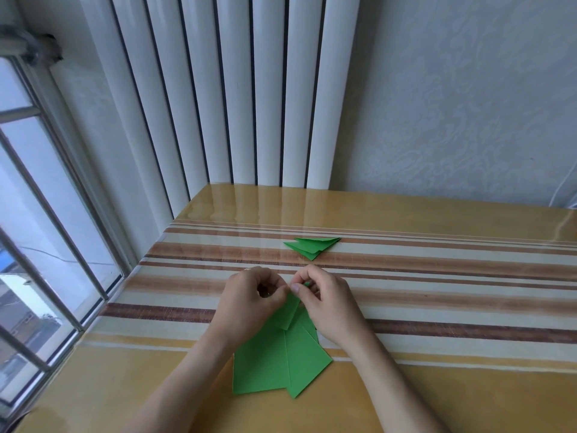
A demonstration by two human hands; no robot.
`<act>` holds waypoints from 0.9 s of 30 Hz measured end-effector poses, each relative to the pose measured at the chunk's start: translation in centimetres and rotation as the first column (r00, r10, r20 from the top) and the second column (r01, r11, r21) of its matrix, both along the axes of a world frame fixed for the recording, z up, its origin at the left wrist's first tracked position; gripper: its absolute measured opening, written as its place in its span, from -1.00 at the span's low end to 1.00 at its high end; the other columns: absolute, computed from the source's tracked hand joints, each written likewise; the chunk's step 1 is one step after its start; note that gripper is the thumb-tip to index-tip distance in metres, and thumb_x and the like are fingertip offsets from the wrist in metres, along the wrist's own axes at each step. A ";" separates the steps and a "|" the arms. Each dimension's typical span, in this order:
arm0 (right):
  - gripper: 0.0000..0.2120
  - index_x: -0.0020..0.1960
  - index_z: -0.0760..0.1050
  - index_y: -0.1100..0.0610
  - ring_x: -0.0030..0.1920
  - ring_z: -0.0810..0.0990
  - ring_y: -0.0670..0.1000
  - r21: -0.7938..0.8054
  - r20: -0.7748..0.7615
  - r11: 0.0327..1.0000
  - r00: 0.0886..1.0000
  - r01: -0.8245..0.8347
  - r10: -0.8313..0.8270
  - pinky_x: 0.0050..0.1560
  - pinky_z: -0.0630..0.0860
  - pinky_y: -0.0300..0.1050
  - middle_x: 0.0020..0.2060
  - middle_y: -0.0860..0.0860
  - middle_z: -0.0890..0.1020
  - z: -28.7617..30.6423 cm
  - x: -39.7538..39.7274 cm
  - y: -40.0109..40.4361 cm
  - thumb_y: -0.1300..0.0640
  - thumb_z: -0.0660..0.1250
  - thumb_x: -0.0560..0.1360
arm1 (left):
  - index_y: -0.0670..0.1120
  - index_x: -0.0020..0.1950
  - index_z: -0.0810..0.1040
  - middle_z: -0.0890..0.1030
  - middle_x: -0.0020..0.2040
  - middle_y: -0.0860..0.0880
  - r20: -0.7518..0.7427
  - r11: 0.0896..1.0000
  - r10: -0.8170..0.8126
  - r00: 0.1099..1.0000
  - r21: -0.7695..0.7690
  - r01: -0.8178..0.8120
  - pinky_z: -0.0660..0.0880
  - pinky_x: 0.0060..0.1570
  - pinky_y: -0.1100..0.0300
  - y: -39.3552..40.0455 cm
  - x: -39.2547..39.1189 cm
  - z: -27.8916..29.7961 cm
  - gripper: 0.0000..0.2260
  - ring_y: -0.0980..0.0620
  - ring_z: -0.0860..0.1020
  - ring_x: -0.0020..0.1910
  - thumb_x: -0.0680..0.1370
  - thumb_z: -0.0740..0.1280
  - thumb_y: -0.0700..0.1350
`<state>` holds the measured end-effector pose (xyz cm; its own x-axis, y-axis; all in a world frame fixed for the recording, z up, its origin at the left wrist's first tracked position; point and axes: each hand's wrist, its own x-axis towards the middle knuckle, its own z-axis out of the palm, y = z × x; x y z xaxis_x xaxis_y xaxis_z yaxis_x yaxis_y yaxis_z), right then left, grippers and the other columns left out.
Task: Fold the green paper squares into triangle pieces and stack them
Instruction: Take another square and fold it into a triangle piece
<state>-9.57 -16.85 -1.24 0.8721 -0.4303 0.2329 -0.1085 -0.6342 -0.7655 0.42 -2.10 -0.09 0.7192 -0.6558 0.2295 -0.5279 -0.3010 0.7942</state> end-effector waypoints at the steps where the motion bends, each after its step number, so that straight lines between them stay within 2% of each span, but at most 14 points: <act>1: -0.91 -0.03 0.54 0.02 -0.25 0.50 -0.19 -0.029 -0.012 1.000 1.000 -0.006 0.005 -0.27 0.40 -0.33 -0.24 -0.15 0.55 0.0 0.0 0.1 0.12 0.36 0.66 | 0.01 -0.20 0.67 0.65 -0.32 0.08 0.004 1.000 0.003 1.000 0.003 -0.003 0.42 -0.36 0.35 0.0 0.0 0.0 -0.88 0.22 0.50 -0.37 0.54 0.47 -0.13; 7: -0.87 -0.04 0.47 0.06 -0.27 0.45 -0.32 -0.087 -0.029 0.996 1.000 -0.008 0.006 -0.28 0.35 -0.39 -0.28 -0.17 0.46 0.1 0.1 0.5 0.19 0.29 0.68 | 0.04 -0.21 0.67 0.66 -0.32 0.12 0.041 0.998 0.055 0.998 0.029 -0.056 0.45 -0.34 0.35 -0.2 0.1 -0.4 -0.88 0.18 0.56 -0.33 0.53 0.49 -0.10; 11: -0.86 -0.04 0.46 0.07 -0.35 0.40 -0.26 -0.067 -0.030 0.996 0.998 0.057 -0.059 -0.28 0.37 -0.40 -0.29 -0.16 0.45 0.2 -0.1 -0.1 0.21 0.27 0.70 | 0.00 -0.22 0.67 0.67 -0.31 0.11 0.032 0.992 0.125 0.992 0.022 -0.126 0.45 -0.32 0.41 0.0 0.6 -0.3 -0.86 0.23 0.59 -0.31 0.53 0.48 -0.15; 14: -0.86 -0.03 0.45 0.07 -0.34 0.37 -0.24 -0.053 -0.035 0.995 0.996 0.083 -0.085 -0.28 0.39 -0.41 -0.27 -0.16 0.45 0.3 0.0 -0.3 0.21 0.25 0.70 | -0.02 -0.22 0.68 0.67 -0.31 0.10 0.025 0.987 0.162 0.987 0.021 -0.162 0.43 -0.33 0.45 0.0 0.6 -0.3 -0.87 0.31 0.57 -0.34 0.54 0.48 -0.17; 17: -0.86 -0.02 0.43 0.07 -0.29 0.40 -0.22 -0.054 -0.036 0.994 0.994 0.099 -0.101 -0.26 0.39 -0.41 -0.22 -0.15 0.47 0.2 0.1 -0.2 0.22 0.23 0.71 | -0.02 -0.21 0.68 0.67 -0.31 0.12 0.042 0.978 0.203 0.978 0.031 -0.205 0.43 -0.35 0.46 0.0 0.7 -0.6 -0.86 0.28 0.58 -0.35 0.55 0.47 -0.16; 22: -0.88 0.00 0.45 0.13 -0.31 0.37 -0.24 -0.017 -0.050 0.992 0.991 0.126 -0.127 -0.28 0.41 -0.45 -0.24 -0.15 0.45 0.2 0.0 -0.6 0.24 0.21 0.71 | -0.06 -0.12 0.73 0.65 -0.28 0.16 0.065 0.962 0.269 0.961 0.027 -0.271 0.45 -0.30 0.49 0.2 1.2 -0.5 -0.92 0.25 0.57 -0.29 0.56 0.49 -0.19; 27: -0.87 0.00 0.45 0.11 -0.31 0.37 -0.24 -0.011 -0.050 0.992 0.991 0.124 -0.125 -0.29 0.41 -0.45 -0.25 -0.15 0.45 0.2 0.1 -0.4 0.23 0.21 0.71 | -0.07 -0.12 0.74 0.64 -0.30 0.16 0.050 0.948 0.318 0.947 0.010 -0.319 0.42 -0.35 0.49 0.1 1.1 -0.6 -0.94 0.26 0.57 -0.31 0.54 0.51 -0.20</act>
